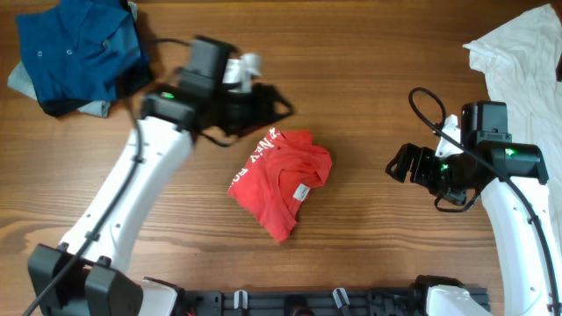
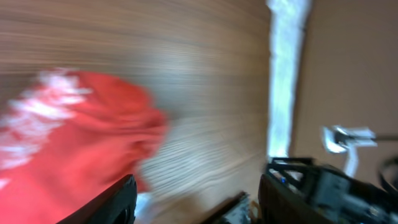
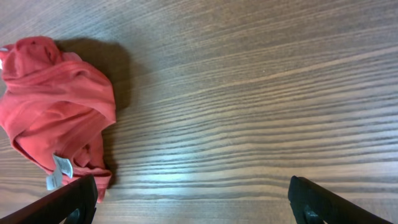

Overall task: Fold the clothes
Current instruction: 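Grasp the red bundle's top edge with the left gripper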

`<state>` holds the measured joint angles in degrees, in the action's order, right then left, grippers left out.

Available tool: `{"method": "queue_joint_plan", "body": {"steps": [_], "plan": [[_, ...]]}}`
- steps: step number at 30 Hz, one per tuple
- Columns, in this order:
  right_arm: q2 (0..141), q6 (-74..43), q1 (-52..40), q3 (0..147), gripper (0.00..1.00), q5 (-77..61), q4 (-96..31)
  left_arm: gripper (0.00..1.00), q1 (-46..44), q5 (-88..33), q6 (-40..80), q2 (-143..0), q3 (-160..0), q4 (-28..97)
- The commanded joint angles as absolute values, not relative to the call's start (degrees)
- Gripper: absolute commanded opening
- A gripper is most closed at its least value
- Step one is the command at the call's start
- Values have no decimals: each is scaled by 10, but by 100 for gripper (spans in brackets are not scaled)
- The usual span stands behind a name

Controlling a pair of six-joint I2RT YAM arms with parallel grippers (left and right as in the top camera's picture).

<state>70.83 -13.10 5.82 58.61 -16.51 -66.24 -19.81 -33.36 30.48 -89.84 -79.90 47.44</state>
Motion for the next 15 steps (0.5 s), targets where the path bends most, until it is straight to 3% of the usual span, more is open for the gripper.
{"method": "queue_joint_plan", "body": {"steps": [1,9,15], "plan": [[710,-124,60,584,99,-180,-652,62,-155,-310,235,-958,-773,511],[710,-120,60,584,99,-180,-658,60,-167,-382,230,-1089,-767,495],[710,-120,60,584,99,-180,-656,56,-235,-412,213,-1111,-767,510]]}}
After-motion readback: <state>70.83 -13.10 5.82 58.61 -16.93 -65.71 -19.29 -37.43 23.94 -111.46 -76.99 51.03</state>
